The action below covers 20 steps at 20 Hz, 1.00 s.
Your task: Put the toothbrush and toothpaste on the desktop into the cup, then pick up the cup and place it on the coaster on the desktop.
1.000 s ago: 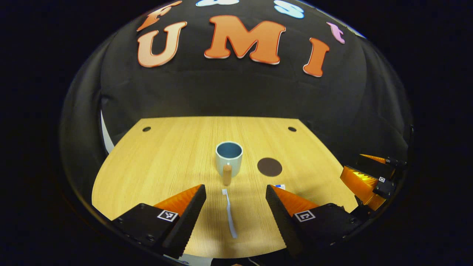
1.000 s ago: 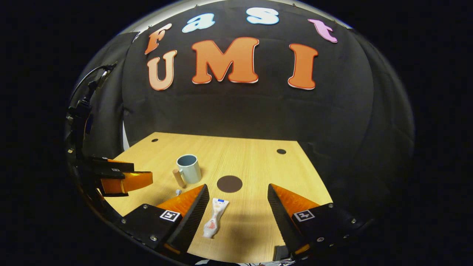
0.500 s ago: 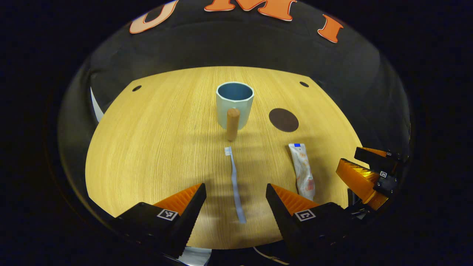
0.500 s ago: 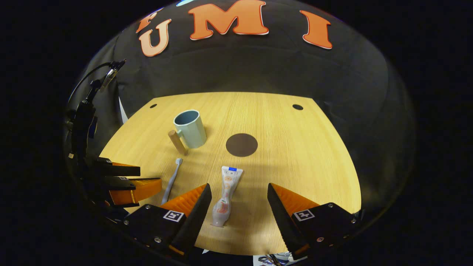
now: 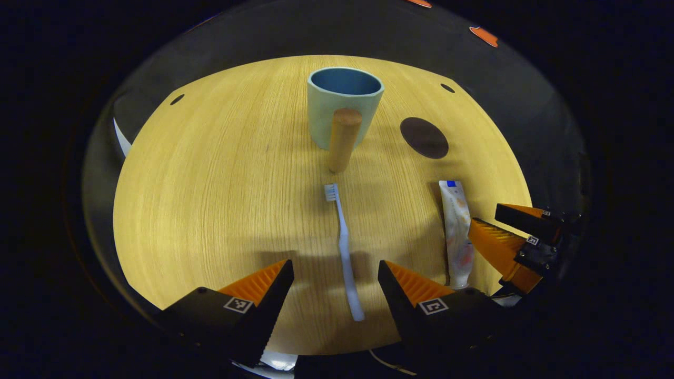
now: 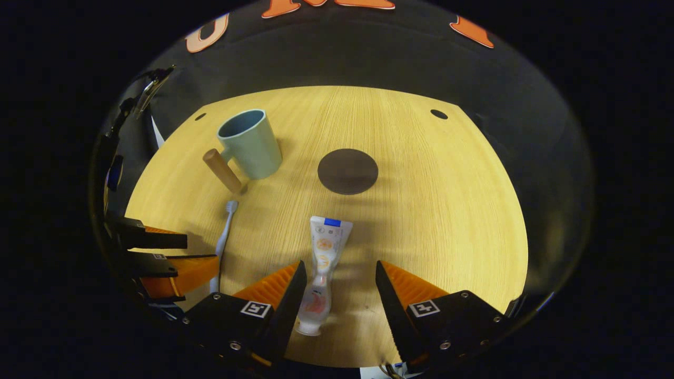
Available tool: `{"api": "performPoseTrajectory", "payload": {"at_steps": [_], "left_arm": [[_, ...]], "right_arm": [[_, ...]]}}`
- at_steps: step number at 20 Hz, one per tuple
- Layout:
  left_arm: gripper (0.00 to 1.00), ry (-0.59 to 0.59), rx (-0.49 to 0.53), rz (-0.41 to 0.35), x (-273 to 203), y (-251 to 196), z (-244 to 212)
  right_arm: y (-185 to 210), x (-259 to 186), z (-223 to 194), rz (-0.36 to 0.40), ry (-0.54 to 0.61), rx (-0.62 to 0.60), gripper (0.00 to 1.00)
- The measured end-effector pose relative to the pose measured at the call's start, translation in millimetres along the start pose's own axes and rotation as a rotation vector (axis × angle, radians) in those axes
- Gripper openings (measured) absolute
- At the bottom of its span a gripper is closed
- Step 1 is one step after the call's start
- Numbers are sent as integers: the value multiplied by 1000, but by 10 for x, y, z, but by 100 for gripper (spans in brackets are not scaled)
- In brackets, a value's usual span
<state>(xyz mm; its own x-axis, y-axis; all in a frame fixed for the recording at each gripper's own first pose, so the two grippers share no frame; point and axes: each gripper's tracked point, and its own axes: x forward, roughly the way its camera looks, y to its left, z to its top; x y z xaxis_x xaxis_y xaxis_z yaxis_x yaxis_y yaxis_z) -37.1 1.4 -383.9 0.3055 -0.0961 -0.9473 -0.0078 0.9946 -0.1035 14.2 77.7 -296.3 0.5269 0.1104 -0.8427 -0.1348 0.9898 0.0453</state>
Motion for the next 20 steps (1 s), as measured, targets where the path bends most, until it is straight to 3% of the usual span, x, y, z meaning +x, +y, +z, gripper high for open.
{"api": "performPoseTrajectory", "payload": {"at_steps": [1, 2, 4, 7, 8, 11, 12, 13, 16, 20], "left_arm": [[97, 16, -9, 9, 28, 9, -8], [97, 37, -23, 24, 60, 23, -27], [99, 71, -38, 27, 126, 5, -26], [82, 115, -41, 39, 219, -7, 50], [77, 125, -45, 42, 255, -17, 99], [64, 144, -55, 61, 361, -39, 294], [54, 144, -55, 69, 407, -40, 383], [52, 144, -66, 75, 452, -40, 476], [14, 164, -102, 112, 627, 20, 762], [10, 155, -102, 97, 846, 26, 1305]], "right_arm": [[-4, 35, -7, -5, 18, -6, 78], [6, 79, -37, -10, 37, -10, 73], [-3, 143, -90, -18, 80, -9, 72], [59, 195, -149, 0, 127, -4, 61], [72, 208, -162, 5, 138, -4, 62], [101, 211, -210, 17, 167, 17, 35], [113, 198, -219, 26, 177, 32, 33], [89, 204, -243, 19, 183, 50, 21], [123, 179, -267, 58, 201, 82, 16], [97, 137, -310, 79, 192, 111, 10]]}}
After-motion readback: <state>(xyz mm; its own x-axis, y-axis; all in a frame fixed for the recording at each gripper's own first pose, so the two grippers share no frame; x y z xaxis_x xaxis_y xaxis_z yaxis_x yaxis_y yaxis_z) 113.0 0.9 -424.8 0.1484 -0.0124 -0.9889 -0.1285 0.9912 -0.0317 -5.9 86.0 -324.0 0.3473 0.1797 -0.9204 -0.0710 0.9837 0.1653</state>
